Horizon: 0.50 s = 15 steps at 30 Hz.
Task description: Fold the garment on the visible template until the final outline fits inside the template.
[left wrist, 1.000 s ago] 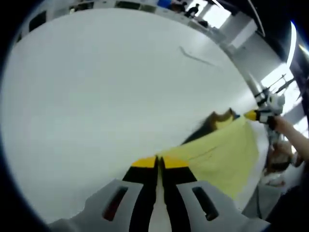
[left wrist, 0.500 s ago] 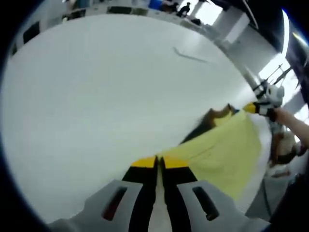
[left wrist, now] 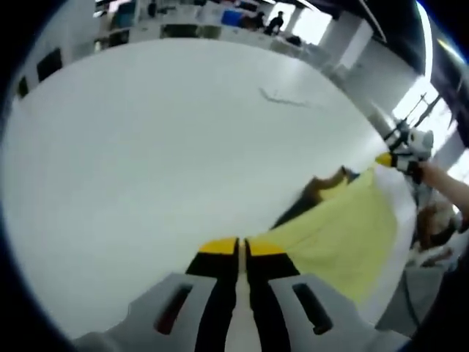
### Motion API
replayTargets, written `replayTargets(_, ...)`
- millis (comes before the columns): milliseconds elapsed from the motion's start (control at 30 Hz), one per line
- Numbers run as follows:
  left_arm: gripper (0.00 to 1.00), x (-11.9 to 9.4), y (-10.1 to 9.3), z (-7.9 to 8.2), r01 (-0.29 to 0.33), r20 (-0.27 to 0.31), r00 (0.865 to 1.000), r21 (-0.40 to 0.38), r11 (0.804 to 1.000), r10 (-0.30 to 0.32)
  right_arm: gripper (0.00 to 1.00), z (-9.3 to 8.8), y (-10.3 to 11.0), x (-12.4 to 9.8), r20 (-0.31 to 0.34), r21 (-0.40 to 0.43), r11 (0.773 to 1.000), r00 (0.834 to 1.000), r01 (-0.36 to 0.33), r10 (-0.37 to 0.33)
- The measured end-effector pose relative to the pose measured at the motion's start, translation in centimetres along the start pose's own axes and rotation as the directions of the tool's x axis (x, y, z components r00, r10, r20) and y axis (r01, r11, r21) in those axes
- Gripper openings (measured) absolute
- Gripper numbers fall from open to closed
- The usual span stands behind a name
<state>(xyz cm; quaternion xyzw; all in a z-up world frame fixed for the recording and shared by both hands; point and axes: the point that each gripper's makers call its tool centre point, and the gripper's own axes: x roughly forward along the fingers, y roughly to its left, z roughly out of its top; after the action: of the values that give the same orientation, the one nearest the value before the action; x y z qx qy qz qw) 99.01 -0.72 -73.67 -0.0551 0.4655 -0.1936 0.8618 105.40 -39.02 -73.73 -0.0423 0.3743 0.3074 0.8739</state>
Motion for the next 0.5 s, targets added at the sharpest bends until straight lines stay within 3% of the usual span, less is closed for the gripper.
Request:
replayTargets(100, 0.04, -0.7, -0.2, 0.3, 0.001, 0.017, 1.0, 0.01, 1.0, -0.001, 0.03, 0.4, 0.2, -0.8, 0.027, -0.038, 0.999, 1.0, 0.016, -0.015)
replayTargets(200, 0.06, -1.4, -0.5, 0.5, 0.002, 0.032, 0.999, 0.021, 1.0, -0.002, 0.12, 0.5, 1.0, -1.4, 0.041, -0.043, 0.999, 0.999, -0.007, 0.009)
replayTargets(500, 0.13, -3.6, -1.6, 0.1, 0.017, 0.075, 0.997, 0.046, 0.999, -0.021, 0.21, -0.6, 2.7, -3.8, 0.044, -0.067, 0.998, 0.999, -0.002, 0.005)
